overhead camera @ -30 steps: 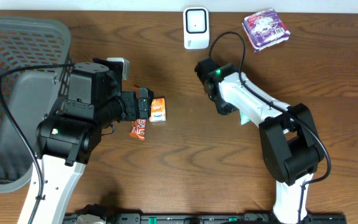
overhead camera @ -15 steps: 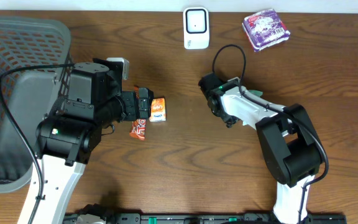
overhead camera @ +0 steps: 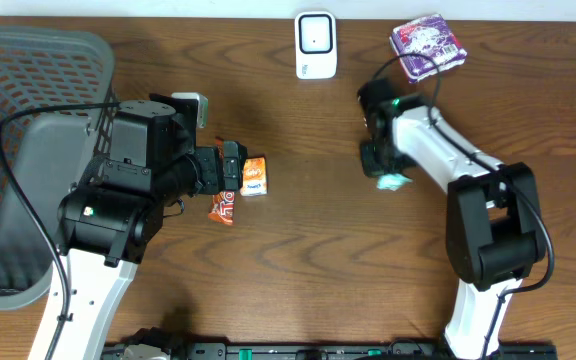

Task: Scan the item barcode

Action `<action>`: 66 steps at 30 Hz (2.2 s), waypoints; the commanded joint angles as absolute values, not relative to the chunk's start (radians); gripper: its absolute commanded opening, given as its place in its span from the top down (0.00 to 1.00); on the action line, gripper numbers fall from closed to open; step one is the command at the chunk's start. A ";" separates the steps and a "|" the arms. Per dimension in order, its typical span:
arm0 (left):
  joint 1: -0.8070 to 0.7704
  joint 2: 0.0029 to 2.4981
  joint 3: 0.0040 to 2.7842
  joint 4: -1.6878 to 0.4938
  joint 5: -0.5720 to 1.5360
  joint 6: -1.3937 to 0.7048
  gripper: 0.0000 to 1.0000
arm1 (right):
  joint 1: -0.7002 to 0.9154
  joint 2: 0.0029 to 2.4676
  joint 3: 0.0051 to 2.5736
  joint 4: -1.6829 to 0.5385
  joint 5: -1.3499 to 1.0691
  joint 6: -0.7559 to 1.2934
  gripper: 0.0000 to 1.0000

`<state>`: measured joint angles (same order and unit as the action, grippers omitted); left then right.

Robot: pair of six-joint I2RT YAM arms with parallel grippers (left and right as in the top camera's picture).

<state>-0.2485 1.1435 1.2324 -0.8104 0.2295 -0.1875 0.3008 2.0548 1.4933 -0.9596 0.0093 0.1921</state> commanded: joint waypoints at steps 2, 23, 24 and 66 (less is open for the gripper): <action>-0.245 1.143 1.250 -0.811 0.220 -0.196 0.01 | 0.267 2.072 1.600 -0.990 -0.659 0.087 0.99; -0.245 1.143 1.250 -0.811 0.220 -0.196 0.01 | 0.121 2.080 1.265 -0.830 -1.472 -0.088 0.99; -0.245 1.143 1.250 -0.811 0.220 -0.196 0.01 | 0.124 2.080 1.258 -0.830 -1.472 -0.096 0.99; -0.245 1.143 1.250 -0.811 0.220 -0.196 0.01 | 0.180 2.064 1.299 -1.137 -0.979 -0.521 0.99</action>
